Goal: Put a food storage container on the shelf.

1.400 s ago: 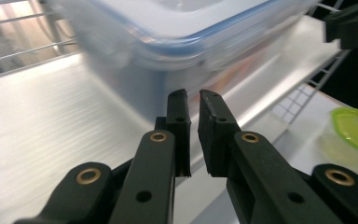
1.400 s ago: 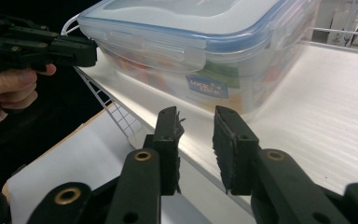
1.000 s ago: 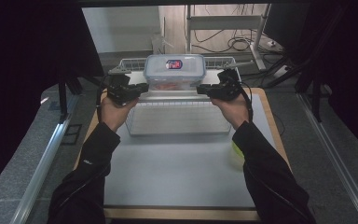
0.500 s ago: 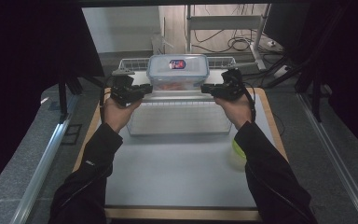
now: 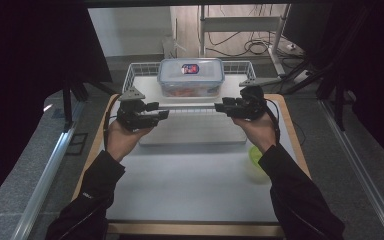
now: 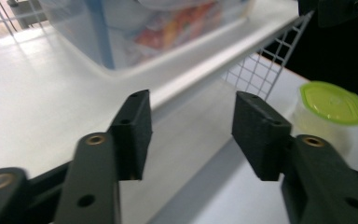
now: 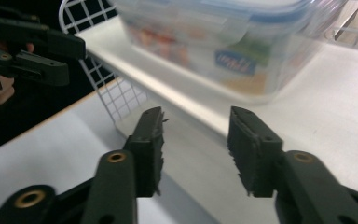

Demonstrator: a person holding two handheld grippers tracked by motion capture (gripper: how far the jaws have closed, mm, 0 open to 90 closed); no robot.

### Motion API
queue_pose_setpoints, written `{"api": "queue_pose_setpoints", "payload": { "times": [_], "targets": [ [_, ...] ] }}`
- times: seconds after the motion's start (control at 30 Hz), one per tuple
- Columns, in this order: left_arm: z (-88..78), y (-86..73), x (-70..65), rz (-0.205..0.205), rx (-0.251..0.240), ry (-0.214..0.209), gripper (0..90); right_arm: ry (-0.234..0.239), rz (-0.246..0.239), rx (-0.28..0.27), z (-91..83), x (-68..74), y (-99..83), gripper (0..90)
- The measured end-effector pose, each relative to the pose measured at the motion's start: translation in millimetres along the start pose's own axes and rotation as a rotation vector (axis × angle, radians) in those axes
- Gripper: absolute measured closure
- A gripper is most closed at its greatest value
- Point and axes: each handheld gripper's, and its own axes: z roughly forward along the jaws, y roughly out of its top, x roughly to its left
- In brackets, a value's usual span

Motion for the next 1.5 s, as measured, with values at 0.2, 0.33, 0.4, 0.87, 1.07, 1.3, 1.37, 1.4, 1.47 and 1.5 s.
{"api": "queue_pose_setpoints", "payload": {
  "times": [0.2, 0.33, 0.4, 0.87, 1.07, 1.3, 1.37, 1.4, 1.47, 1.5],
  "targets": [
    [-4.8, -16.6, -16.3, 0.034, 0.016, -0.026, 33.2, 0.004, -0.043, 0.012, -7.3, 13.9, -16.4, 42.0],
    [-6.2, -29.2, -29.6, 0.077, 0.044, -0.029, 25.8, 0.012, -0.062, 0.017, -11.7, 23.3, -31.7, 35.5],
    [-6.4, -35.2, -35.4, 0.092, 0.053, -0.025, 21.7, 0.014, -0.07, 0.02, -13.1, 26.7, -38.8, 32.3],
    [-15.3, -91.5, -54.7, 0.081, 0.067, -0.04, 4.5, -0.017, -0.088, 0.027, -21.2, 38.0, -104.3, 16.9],
    [-18.2, -117.6, -57.7, 0.126, 0.078, 0.034, 1.9, -0.024, -0.105, 0.066, -19.1, 44.1, -125.3, 15.6],
    [-17.4, -151.9, -53.2, 0.058, 0.071, 0.033, 2.2, -0.037, -0.11, 0.086, -21.4, 48.2, -148.8, 15.9],
    [-17.5, -157.3, -53.0, 0.062, 0.076, 0.043, 2.4, -0.04, -0.093, 0.095, -21.9, 46.2, -155.8, 15.9],
    [-17.4, -158.8, -53.0, 0.062, 0.076, 0.047, 2.4, -0.043, -0.082, 0.1, -22.2, 44.7, -159.9, 16.1],
    [-17.5, -159.7, -53.0, 0.062, 0.066, 0.053, 2.3, -0.048, -0.063, 0.113, -22.4, 41.7, -167.1, 16.3],
    [-17.7, -159.7, -52.9, 0.065, 0.057, 0.053, 2.1, -0.052, -0.06, 0.119, -22.7, 40.3, -169.6, 16.4]
  ]
}}
